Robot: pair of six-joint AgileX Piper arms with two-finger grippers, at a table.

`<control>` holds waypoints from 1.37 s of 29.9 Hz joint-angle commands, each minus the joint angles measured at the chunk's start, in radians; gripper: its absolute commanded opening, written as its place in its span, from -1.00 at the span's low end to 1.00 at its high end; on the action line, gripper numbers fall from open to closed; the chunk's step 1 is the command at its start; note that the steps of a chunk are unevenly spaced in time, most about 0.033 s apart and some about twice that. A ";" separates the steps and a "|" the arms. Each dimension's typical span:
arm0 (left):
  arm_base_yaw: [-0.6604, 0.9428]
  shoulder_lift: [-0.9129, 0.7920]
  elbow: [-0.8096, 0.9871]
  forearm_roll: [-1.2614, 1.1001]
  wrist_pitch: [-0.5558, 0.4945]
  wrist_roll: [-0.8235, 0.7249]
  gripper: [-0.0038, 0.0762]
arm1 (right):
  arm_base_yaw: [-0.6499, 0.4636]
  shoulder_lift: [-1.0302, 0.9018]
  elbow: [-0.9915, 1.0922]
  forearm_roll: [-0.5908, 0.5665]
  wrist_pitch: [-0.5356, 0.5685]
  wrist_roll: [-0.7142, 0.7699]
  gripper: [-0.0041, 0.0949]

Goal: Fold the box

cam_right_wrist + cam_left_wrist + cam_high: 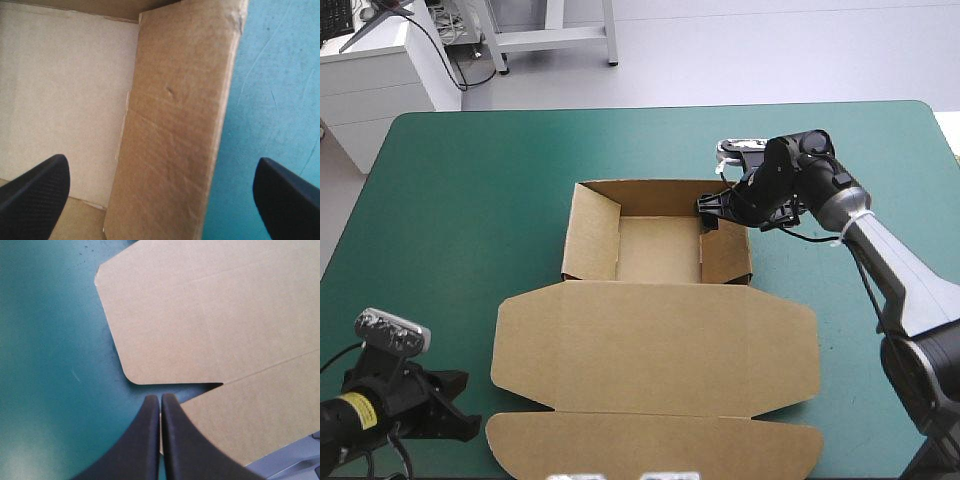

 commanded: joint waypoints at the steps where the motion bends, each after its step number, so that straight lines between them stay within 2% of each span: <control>1: -0.003 -0.066 0.033 -0.007 -0.074 -0.001 -0.92 | -0.005 0.002 -0.065 0.008 -0.014 0.000 0.90; 4: -0.003 -0.114 0.070 -0.005 -0.105 -0.001 -0.92 | -0.005 0.030 -0.071 0.008 0.004 0.000 0.90; 11: -0.003 -0.148 0.089 -0.005 -0.100 -0.001 -0.92 | -0.005 0.075 -0.071 0.005 0.046 0.000 0.90; 14: -0.003 -0.148 0.089 -0.005 -0.100 -0.001 -0.92 | -0.005 0.080 -0.071 0.005 0.051 0.000 0.81; 16: -0.003 -0.148 0.089 -0.005 -0.100 -0.001 -0.92 | -0.005 0.080 -0.071 0.002 0.056 0.003 0.57; 17: -0.003 -0.148 0.089 -0.005 -0.100 -0.001 -0.92 | -0.005 0.080 -0.071 0.002 0.062 0.003 0.38; 19: -0.003 -0.148 0.089 -0.005 -0.100 -0.001 -0.92 | -0.005 0.081 -0.071 0.000 0.082 0.003 -0.13; 21: -0.003 -0.148 0.089 -0.005 -0.102 -0.001 -0.92 | -0.005 0.081 -0.071 0.000 0.094 0.001 -0.72; 22: -0.003 -0.148 0.089 -0.005 -0.102 -0.001 -0.92 | -0.005 0.081 -0.071 0.000 0.096 -0.003 -0.89; 30: -0.003 -0.148 0.089 -0.005 -0.102 -0.001 -0.92 | -0.005 0.059 -0.080 -0.010 0.090 -0.005 -0.92; 34: -0.003 -0.148 0.089 -0.005 -0.099 -0.001 -0.92 | -0.043 0.008 -0.139 -0.130 0.117 0.001 -0.92; 37: -0.003 -0.148 0.089 -0.007 -0.097 -0.001 -0.92 | -0.132 -0.041 -0.190 -0.207 0.154 -0.025 -0.92; 41: -0.003 -0.148 0.089 -0.007 -0.097 -0.001 -0.92 | -0.299 -0.103 -0.214 -0.216 0.154 -0.073 -0.92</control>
